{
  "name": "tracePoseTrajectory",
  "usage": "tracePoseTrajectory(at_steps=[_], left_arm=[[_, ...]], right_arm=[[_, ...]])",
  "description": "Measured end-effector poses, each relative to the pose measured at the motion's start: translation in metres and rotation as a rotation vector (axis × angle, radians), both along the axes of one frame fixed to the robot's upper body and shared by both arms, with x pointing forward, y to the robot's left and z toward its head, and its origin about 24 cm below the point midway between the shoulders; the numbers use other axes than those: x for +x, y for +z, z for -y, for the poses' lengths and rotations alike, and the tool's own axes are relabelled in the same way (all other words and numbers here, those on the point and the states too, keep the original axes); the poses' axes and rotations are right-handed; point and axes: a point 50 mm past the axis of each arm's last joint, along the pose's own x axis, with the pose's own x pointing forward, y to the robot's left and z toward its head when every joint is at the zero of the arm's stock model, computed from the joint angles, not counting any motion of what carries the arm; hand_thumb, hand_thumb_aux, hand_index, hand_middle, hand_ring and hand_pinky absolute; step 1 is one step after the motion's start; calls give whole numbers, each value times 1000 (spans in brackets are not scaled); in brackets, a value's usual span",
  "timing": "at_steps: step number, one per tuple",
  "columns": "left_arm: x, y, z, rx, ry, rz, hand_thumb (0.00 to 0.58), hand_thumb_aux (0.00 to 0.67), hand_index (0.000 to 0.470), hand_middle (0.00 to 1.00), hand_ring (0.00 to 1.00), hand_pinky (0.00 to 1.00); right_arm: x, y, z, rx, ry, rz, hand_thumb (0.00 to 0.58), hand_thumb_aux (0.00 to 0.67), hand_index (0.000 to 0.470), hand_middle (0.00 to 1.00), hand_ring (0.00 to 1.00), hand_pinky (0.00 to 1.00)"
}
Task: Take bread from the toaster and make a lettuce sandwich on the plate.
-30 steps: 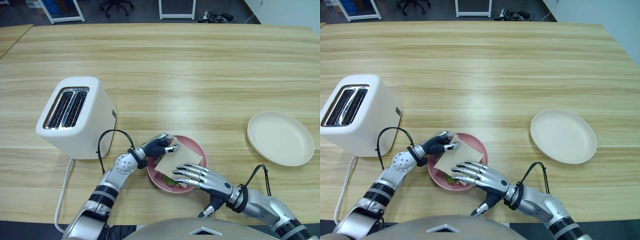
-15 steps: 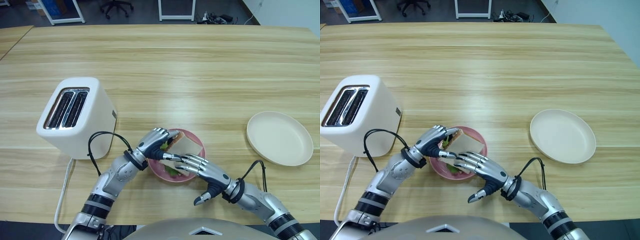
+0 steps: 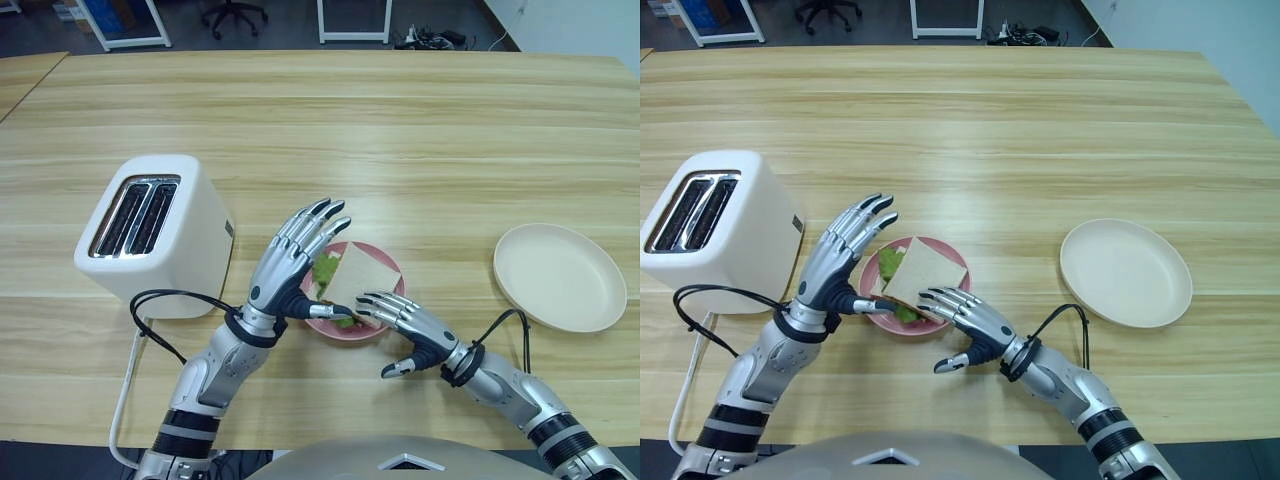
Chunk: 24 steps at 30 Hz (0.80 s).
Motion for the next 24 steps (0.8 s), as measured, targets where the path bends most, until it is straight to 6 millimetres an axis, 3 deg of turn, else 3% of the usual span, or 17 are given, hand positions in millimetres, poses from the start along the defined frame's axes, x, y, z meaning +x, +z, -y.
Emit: tracePoseTrajectory(at_steps=[3, 6, 7, 8, 9, 10, 11, 12, 13, 14, 15, 20, 24], left_arm=[[-4, 0, -5, -43, -7, -2, 0, 0, 0, 0, 0, 0], [-23, -12, -14, -87, -116, -99, 0, 0, 0, 0, 0, 0], [-28, -17, -18, -95, -131, -136, 116, 71, 50, 0, 0, 0], [-34, -22, -23, -103, -148, -179, 464, 370, 260, 0, 0, 0], [-38, -25, -27, -102, -159, -204, 532, 478, 335, 0, 0, 0], [-43, -28, -31, -101, -168, -236, 580, 670, 470, 0, 0, 0], [-48, -32, -35, -95, -177, -271, 580, 670, 470, 0, 0, 0], [-51, -35, -37, -92, -180, -297, 580, 670, 470, 133, 133, 133], [-56, -41, -39, -71, -184, -340, 580, 670, 470, 278, 278, 278], [-60, -46, -42, -49, -183, -381, 580, 670, 470, 663, 663, 663], [-62, -49, -44, -38, -182, -408, 580, 670, 470, 1000, 1000, 1000], [-66, -71, -51, 46, -100, -561, 580, 670, 470, 1000, 1000, 1000], [-72, -81, -50, 107, -93, -662, 580, 670, 470, 1000, 1000, 1000]], right_arm=[[1, 0, 0, 0, -13, 23, 0, 0, 0, 0, 0, 0], [6, 1, -3, 61, -94, 126, 0, 0, 0, 0, 0, 0], [8, 5, -4, 97, -118, 165, 0, 0, 0, 0, 0, 0], [14, 16, -7, 186, -155, 241, 0, 0, 0, 0, 0, 0], [19, 27, -9, 255, -169, 302, 116, 71, 50, 0, 0, 0], [24, 42, -12, 344, -181, 371, 420, 318, 223, 8, 8, 8], [26, 52, -12, 410, -184, 417, 449, 352, 247, 204, 204, 204], [27, 58, -12, 445, -191, 436, 493, 410, 288, 678, 678, 678], [27, 63, -10, 483, -193, 454, 572, 591, 415, 1000, 1000, 1000], [27, 67, -7, 508, -196, 465, 580, 670, 470, 1000, 1000, 1000], [27, 69, -5, 522, -202, 465, 580, 670, 470, 1000, 1000, 1000], [13, 60, 23, 464, -230, 336, 580, 670, 470, 1000, 1000, 1000], [-16, 43, 41, 319, -128, 147, 580, 670, 470, 1000, 1000, 1000]])
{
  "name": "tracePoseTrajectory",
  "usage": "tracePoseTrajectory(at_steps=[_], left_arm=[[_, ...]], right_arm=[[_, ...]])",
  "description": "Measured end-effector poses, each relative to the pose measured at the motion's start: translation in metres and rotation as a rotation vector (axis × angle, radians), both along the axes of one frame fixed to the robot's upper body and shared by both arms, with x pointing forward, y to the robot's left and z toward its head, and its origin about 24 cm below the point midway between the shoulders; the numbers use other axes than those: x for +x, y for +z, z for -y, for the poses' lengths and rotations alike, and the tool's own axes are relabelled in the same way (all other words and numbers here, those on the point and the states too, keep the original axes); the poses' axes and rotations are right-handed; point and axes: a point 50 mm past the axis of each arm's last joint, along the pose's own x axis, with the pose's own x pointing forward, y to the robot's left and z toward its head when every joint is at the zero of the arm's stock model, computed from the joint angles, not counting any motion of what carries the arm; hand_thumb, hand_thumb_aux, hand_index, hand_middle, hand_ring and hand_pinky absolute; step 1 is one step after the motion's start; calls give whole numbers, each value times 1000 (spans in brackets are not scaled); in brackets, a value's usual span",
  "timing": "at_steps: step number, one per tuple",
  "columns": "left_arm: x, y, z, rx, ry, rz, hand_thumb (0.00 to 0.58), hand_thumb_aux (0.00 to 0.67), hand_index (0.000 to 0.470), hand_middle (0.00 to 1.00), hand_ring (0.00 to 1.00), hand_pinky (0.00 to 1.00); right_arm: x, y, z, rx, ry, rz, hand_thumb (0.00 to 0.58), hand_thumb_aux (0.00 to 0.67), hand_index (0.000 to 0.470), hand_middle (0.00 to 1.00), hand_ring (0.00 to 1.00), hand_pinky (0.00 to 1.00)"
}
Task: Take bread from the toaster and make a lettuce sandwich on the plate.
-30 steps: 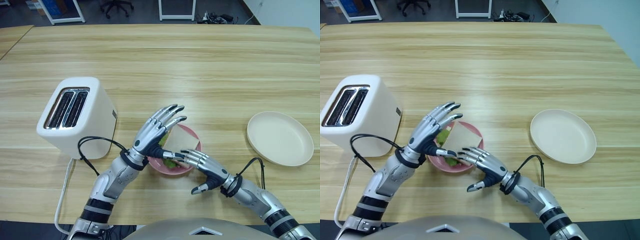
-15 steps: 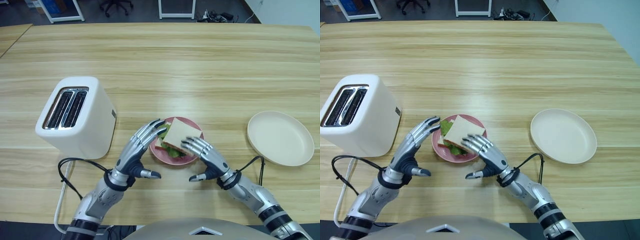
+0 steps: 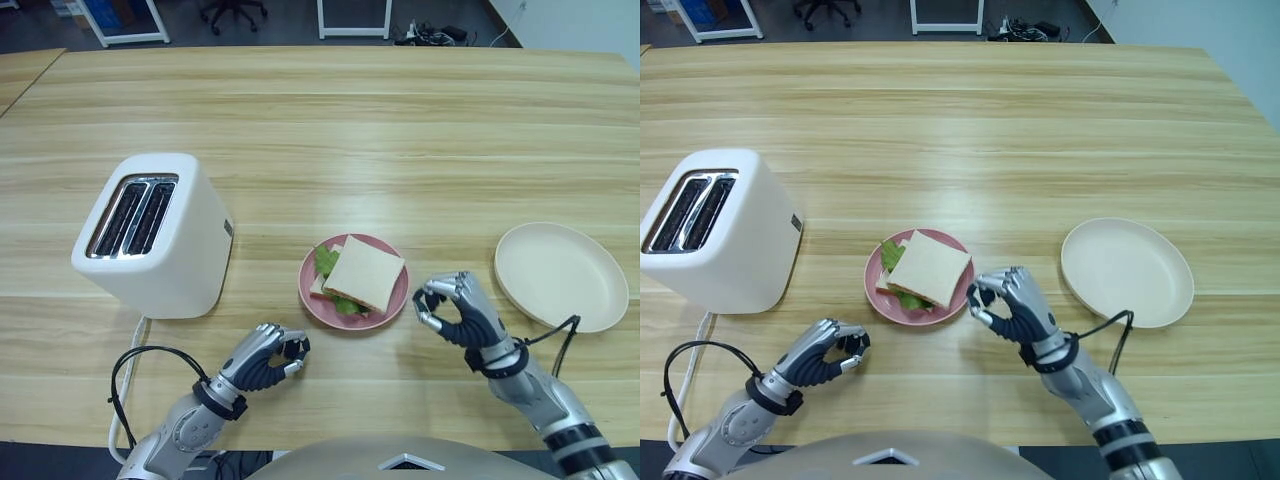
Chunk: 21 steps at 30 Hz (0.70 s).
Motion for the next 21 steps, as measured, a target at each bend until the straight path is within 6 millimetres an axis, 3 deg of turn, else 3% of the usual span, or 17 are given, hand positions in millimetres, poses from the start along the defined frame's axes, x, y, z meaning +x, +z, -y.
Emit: tracePoseTrajectory(at_steps=[2, 6, 8, 14, 21], left_arm=[[2, -2, 7, 15, -24, -36, 580, 670, 470, 1000, 1000, 1000], [18, -5, 23, 22, -42, -51, 580, 670, 470, 1000, 1000, 1000], [34, -8, 36, 21, -63, -48, 580, 670, 470, 1000, 1000, 1000], [73, -14, 67, -26, -95, -25, 580, 670, 470, 1000, 1000, 1000], [113, -18, 81, -47, -30, 24, 580, 670, 470, 1000, 1000, 1000]], right_arm=[[-19, -10, 0, -94, 112, -103, 580, 670, 470, 1000, 1000, 1000], [-21, -36, -8, -291, 166, -186, 580, 670, 470, 1000, 1000, 1000], [-3, -48, -13, -369, 104, -177, 580, 670, 470, 1000, 1000, 1000], [43, -54, -34, -399, -2, -119, 580, 670, 470, 1000, 1000, 1000], [84, -53, -52, -262, -123, -167, 580, 670, 470, 1000, 1000, 1000]])
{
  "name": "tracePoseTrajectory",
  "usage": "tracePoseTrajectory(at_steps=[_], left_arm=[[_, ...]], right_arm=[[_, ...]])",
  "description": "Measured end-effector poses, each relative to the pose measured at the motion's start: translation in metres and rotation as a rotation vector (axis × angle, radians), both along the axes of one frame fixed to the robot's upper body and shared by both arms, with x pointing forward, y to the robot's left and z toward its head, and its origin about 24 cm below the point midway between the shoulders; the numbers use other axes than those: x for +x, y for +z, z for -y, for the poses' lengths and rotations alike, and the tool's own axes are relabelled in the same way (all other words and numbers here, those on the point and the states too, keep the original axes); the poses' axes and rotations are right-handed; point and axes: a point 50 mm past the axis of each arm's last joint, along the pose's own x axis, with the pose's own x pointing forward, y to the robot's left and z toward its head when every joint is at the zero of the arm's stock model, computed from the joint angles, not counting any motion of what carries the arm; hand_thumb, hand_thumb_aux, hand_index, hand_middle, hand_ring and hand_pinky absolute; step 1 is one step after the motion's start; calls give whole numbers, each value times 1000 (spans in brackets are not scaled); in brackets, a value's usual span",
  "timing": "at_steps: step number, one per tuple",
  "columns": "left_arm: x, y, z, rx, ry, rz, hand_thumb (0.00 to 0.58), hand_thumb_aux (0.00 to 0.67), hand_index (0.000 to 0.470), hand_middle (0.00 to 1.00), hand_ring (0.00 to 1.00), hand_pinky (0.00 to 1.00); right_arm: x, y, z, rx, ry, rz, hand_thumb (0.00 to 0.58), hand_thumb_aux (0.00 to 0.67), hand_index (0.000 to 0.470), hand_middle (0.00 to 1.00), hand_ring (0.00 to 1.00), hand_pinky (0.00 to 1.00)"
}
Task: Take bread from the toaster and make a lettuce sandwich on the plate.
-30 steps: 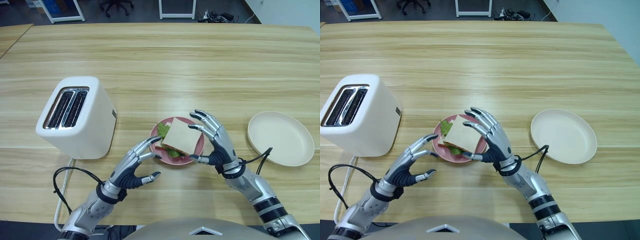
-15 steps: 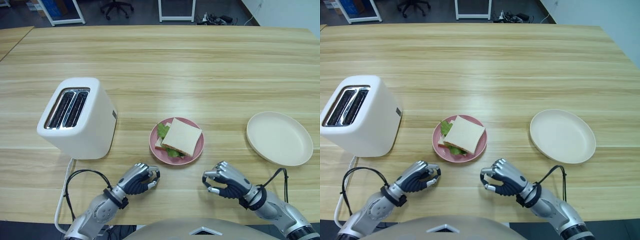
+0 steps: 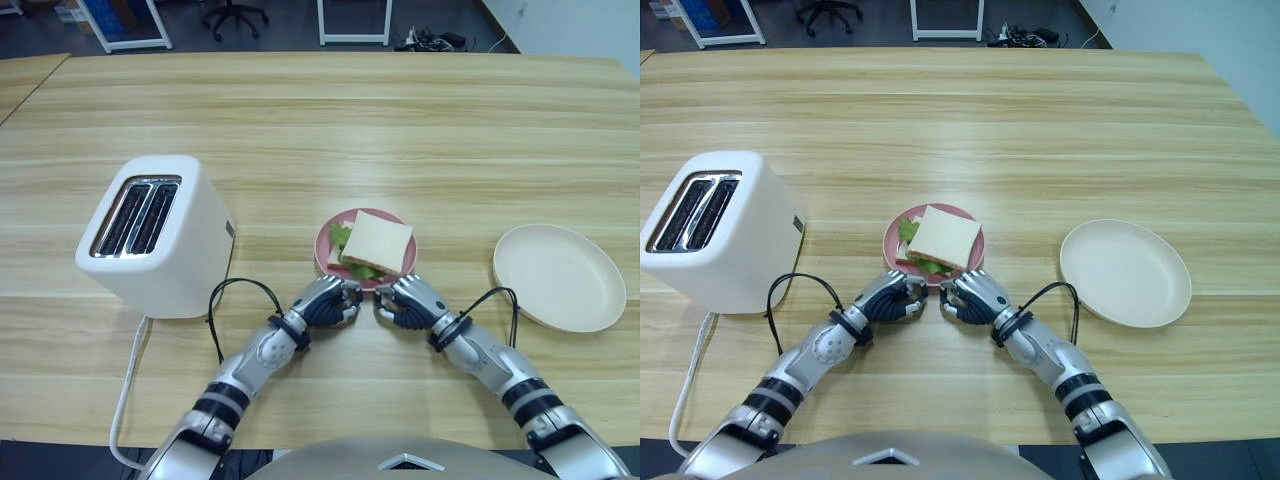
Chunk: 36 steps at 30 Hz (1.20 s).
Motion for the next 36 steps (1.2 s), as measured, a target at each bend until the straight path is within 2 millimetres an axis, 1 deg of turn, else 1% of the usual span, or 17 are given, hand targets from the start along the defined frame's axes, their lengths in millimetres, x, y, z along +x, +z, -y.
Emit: tracePoseTrajectory(at_steps=[2, 5, 11, 12, 13, 14, 15, 16, 19, 20, 22, 23, 25, 27, 29, 32, 36], left_arm=[[14, -2, 1, -1, 51, 8, 580, 670, 470, 1000, 1000, 1000], [24, -3, 3, -11, 89, 16, 580, 670, 470, 1000, 1000, 1000], [27, -6, 4, -38, 108, 19, 580, 670, 470, 1000, 1000, 1000], [26, -6, 4, -45, 105, 20, 580, 670, 470, 937, 937, 937], [23, -6, 5, -63, 94, 23, 579, 646, 453, 161, 161, 161], [19, -5, 5, -86, 67, 23, 470, 378, 265, 0, 0, 0], [9, -2, 7, -127, 3, 32, 0, 0, 0, 0, 0, 0], [-2, 3, 8, -164, -61, 38, 0, 0, 0, 0, 0, 0], [-41, 24, 10, -360, -166, 92, 0, 0, 0, 0, 0, 0], [-56, 30, 11, -432, -180, 100, 0, 0, 0, 0, 0, 0], [-73, 42, 14, -565, -144, 126, 0, 0, 0, 0, 0, 0], [-74, 48, 14, -611, -118, 152, 0, 0, 0, 0, 0, 0], [-67, 65, 7, -724, -7, 234, 0, 0, 0, 0, 0, 0], [-59, 71, -1, -787, 107, 276, 0, 0, 0, 0, 0, 0], [-54, 68, -7, -812, 203, 283, 0, 0, 0, 0, 0, 0], [-48, 52, -14, -803, 328, 266, 0, 0, 0, 0, 0, 0], [-44, 42, -18, -796, 408, 277, 0, 0, 0, 0, 0, 0]], right_arm=[[15, -1, -8, 97, -73, -54, 580, 670, 470, 1000, 1000, 1000], [26, -5, -13, 162, -119, -121, 580, 670, 470, 1000, 1000, 1000], [32, -7, -12, 207, -137, -156, 580, 670, 470, 1000, 1000, 1000], [32, -6, -12, 210, -134, -154, 580, 670, 470, 1000, 1000, 1000], [31, -5, -12, 220, -127, -142, 580, 667, 468, 1000, 1000, 1000], [29, -3, -12, 234, -121, -125, 508, 434, 304, 498, 498, 498], [23, 1, -10, 272, -106, -90, 255, 168, 118, 39, 39, 39], [15, 6, -7, 320, -99, -59, 0, 0, 0, 0, 0, 0], [-17, 20, 6, 442, -86, 33, 0, 0, 0, 0, 0, 0], [-31, 24, 10, 482, -91, 53, 0, 0, 0, 0, 0, 0], [-48, 38, 18, 555, -119, 112, 0, 0, 0, 0, 0, 0], [-50, 45, 20, 578, -130, 145, 0, 0, 0, 0, 0, 0], [-50, 64, 25, 640, -162, 243, 0, 0, 0, 0, 0, 0], [-50, 72, 25, 702, -189, 295, 0, 0, 0, 0, 0, 0], [-50, 72, 25, 740, -220, 313, 0, 0, 0, 0, 0, 0], [-49, 63, 28, 783, -286, 307, 0, 0, 0, 0, 0, 0], [-48, 49, 32, 797, -346, 277, 0, 0, 0, 0, 0, 0]])
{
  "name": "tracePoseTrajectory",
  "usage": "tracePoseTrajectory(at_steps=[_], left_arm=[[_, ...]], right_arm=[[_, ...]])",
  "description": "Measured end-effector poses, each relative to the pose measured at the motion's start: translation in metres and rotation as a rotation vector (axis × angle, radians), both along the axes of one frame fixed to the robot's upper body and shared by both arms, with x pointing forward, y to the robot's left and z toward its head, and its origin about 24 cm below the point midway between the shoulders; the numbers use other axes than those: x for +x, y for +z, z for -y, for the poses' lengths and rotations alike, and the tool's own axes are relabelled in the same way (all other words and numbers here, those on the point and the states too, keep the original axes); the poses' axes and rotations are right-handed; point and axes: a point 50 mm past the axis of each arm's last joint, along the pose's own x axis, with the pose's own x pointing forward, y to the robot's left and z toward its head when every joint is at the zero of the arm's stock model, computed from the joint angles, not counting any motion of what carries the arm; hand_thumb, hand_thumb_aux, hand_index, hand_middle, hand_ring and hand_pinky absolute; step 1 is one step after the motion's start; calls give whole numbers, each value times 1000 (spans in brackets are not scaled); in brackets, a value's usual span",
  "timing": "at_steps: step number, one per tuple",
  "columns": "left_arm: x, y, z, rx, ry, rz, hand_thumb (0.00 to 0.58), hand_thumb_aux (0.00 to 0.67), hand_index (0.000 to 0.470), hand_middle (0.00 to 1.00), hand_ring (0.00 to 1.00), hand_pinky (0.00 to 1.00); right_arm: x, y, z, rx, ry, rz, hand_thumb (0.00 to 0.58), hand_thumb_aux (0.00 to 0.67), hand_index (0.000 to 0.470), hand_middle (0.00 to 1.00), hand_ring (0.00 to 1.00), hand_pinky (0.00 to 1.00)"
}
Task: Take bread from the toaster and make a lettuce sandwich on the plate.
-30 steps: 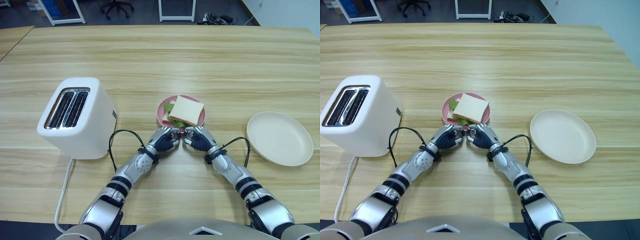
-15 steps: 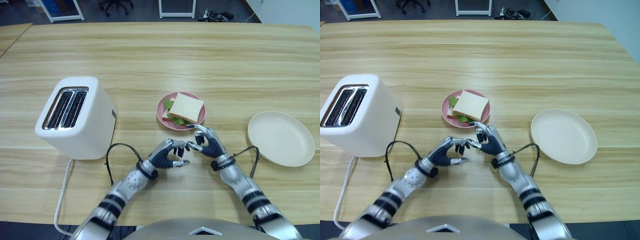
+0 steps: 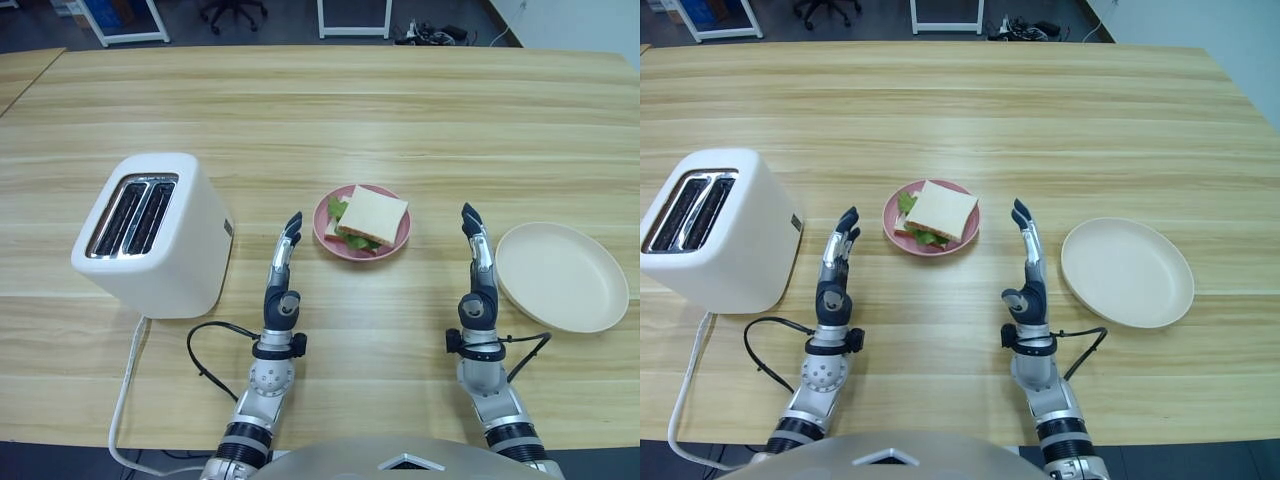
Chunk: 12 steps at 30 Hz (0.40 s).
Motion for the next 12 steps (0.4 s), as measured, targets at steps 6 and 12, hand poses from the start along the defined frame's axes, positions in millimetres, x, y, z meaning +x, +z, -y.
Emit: tracePoseTrajectory(at_steps=[6, 12], left_arm=[[1, 2, 5, 15, -10, 31, 0, 0, 0, 0, 0, 0], [0, -4, 8, -19, -35, -27, 0, 0, 0, 0, 0, 0]], right_arm=[[1, -7, 0, -14, 5, -4, 0, 0, 0, 0, 0, 0], [1, -8, -2, -20, 24, 30, 0, 0, 0, 0, 0, 0]])
